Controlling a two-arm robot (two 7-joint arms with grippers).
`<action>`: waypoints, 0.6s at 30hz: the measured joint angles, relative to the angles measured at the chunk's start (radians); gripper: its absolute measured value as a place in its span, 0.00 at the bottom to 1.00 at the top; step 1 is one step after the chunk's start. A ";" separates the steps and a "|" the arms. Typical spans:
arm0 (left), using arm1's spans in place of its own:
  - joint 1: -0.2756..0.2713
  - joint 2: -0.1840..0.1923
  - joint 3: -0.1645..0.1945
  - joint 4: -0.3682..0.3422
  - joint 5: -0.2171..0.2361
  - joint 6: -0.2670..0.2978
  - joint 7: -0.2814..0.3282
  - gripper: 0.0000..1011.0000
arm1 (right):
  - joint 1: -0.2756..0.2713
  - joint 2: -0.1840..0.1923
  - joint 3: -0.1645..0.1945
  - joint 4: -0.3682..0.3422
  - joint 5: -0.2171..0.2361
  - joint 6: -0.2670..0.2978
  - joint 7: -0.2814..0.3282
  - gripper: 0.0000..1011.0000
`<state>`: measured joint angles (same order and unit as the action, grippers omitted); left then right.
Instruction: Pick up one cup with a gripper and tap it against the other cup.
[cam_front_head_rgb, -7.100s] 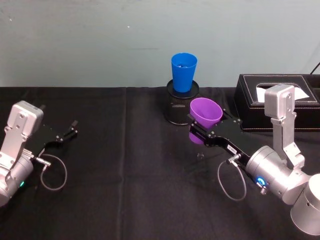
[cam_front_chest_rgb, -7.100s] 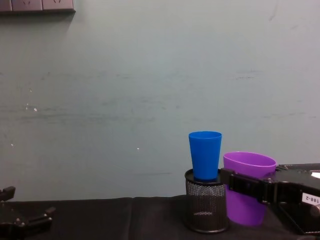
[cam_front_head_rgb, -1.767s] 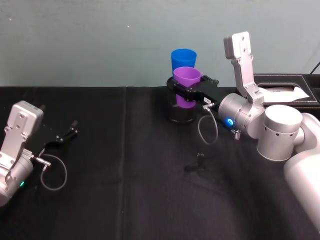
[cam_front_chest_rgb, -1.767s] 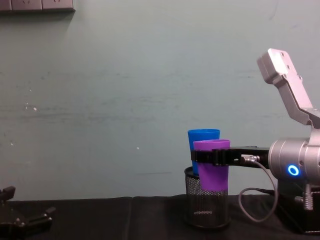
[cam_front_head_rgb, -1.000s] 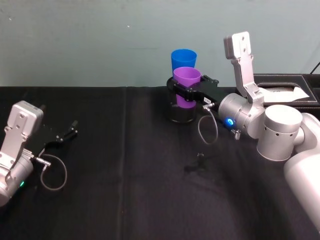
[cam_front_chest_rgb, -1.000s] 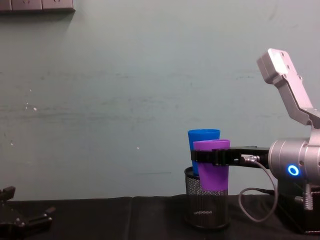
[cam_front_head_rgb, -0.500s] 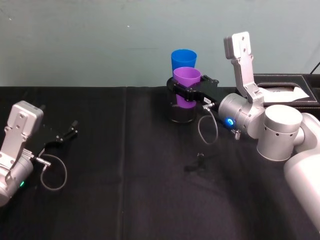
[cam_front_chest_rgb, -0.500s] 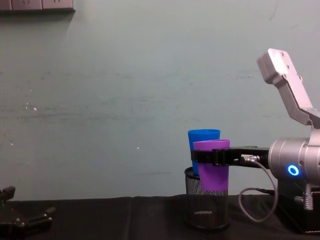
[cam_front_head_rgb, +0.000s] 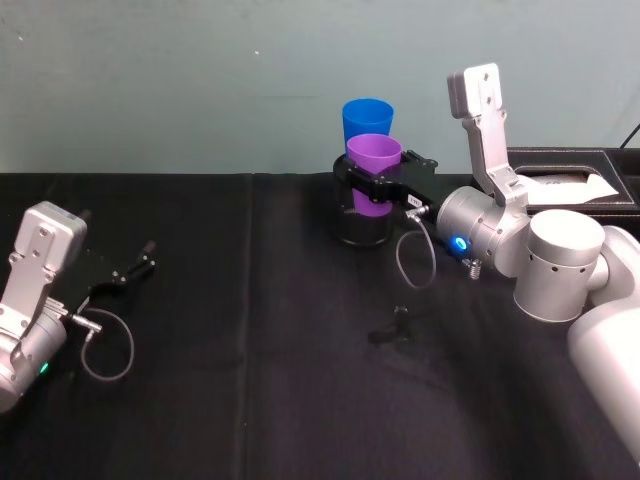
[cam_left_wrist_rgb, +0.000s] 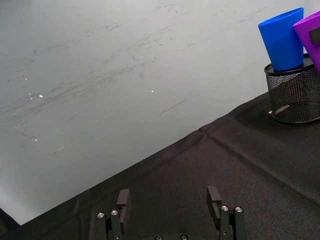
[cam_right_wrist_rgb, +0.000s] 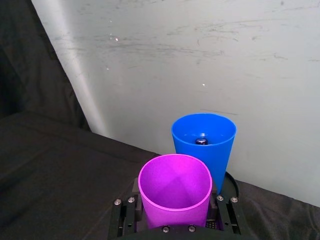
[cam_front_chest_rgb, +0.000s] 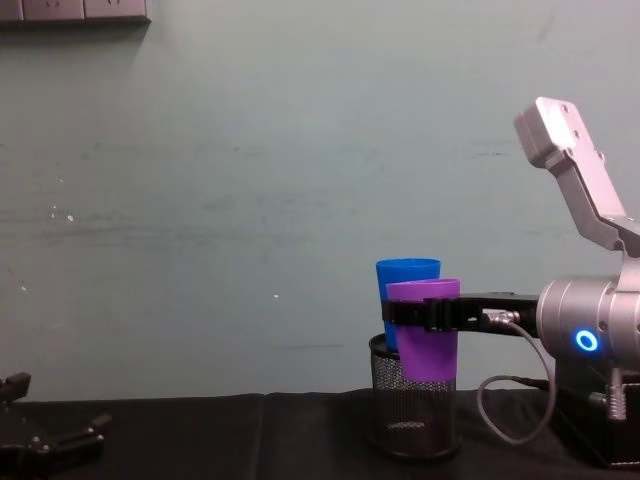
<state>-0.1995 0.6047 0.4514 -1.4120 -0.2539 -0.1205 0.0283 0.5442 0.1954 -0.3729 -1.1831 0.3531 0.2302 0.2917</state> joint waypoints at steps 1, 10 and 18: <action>0.000 0.000 0.000 0.000 0.000 0.000 0.000 0.99 | 0.000 0.000 0.000 0.000 0.000 0.000 0.000 0.71; 0.000 0.000 0.000 0.000 0.000 0.000 0.000 0.99 | 0.000 0.000 0.000 0.000 0.000 0.000 0.000 0.71; 0.000 0.000 0.000 0.000 0.000 0.000 0.000 0.99 | 0.000 0.000 0.000 0.000 0.000 0.000 0.000 0.71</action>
<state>-0.1995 0.6047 0.4514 -1.4120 -0.2539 -0.1205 0.0283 0.5442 0.1955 -0.3728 -1.1831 0.3532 0.2302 0.2917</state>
